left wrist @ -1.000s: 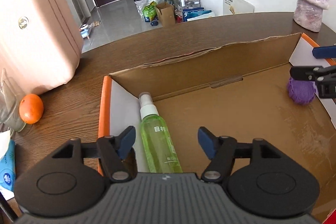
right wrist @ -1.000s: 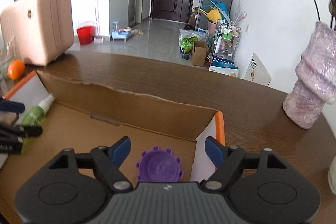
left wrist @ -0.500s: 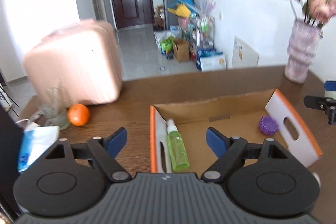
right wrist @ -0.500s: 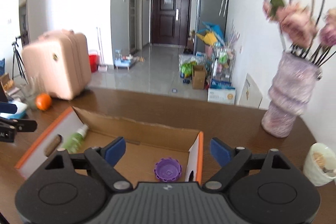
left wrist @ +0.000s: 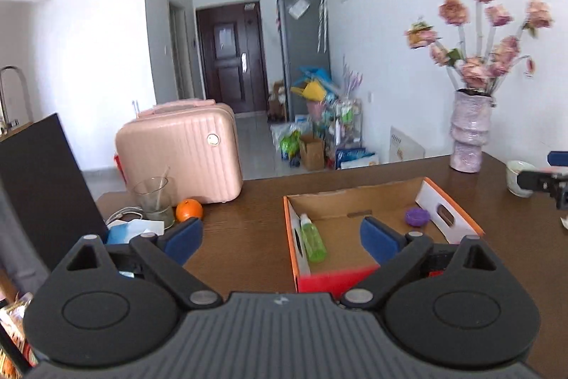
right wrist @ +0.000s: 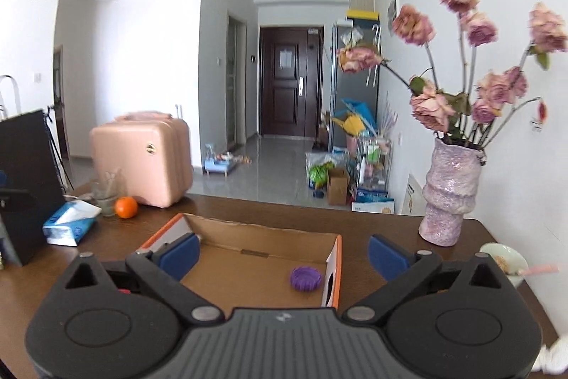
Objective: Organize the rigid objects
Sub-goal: 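Withdraw both tools from the box back toward the table items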
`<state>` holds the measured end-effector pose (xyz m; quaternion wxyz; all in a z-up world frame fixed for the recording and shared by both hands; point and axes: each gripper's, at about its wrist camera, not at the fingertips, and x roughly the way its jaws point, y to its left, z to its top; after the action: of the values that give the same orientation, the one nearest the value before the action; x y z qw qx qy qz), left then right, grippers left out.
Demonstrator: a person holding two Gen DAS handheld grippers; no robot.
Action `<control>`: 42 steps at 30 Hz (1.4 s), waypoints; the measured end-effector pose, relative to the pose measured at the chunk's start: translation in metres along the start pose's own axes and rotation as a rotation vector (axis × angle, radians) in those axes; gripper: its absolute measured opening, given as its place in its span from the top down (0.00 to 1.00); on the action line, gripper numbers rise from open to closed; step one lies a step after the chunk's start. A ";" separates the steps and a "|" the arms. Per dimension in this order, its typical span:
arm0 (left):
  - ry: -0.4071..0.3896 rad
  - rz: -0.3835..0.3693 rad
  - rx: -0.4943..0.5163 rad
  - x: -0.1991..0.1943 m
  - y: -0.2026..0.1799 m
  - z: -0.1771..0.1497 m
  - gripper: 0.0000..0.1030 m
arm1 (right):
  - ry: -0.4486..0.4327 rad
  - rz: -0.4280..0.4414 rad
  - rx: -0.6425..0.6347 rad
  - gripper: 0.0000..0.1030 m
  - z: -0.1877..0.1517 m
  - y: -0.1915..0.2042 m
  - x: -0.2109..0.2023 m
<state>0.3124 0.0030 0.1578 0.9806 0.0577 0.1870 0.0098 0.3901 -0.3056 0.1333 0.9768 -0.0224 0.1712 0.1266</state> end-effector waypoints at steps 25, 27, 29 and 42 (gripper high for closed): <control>-0.090 0.091 -0.015 -0.121 -0.014 -0.189 0.00 | 0.036 -0.009 0.073 0.00 -0.196 0.054 -0.147; -0.093 0.091 -0.049 -0.114 -0.012 -0.192 0.00 | 0.039 -0.007 0.073 0.00 -0.193 0.053 -0.141; -0.083 0.065 -0.099 -0.099 -0.009 -0.196 0.00 | 0.051 -0.012 0.071 0.00 -0.190 0.053 -0.134; 0.021 -0.014 -0.015 -0.013 -0.029 -0.173 0.00 | 0.102 -0.010 0.074 0.00 -0.186 0.043 -0.074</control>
<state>0.2363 -0.0069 -0.0008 0.9791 0.0488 0.1975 0.0047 0.2511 -0.2974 -0.0162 0.9676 0.0063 0.2251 0.1138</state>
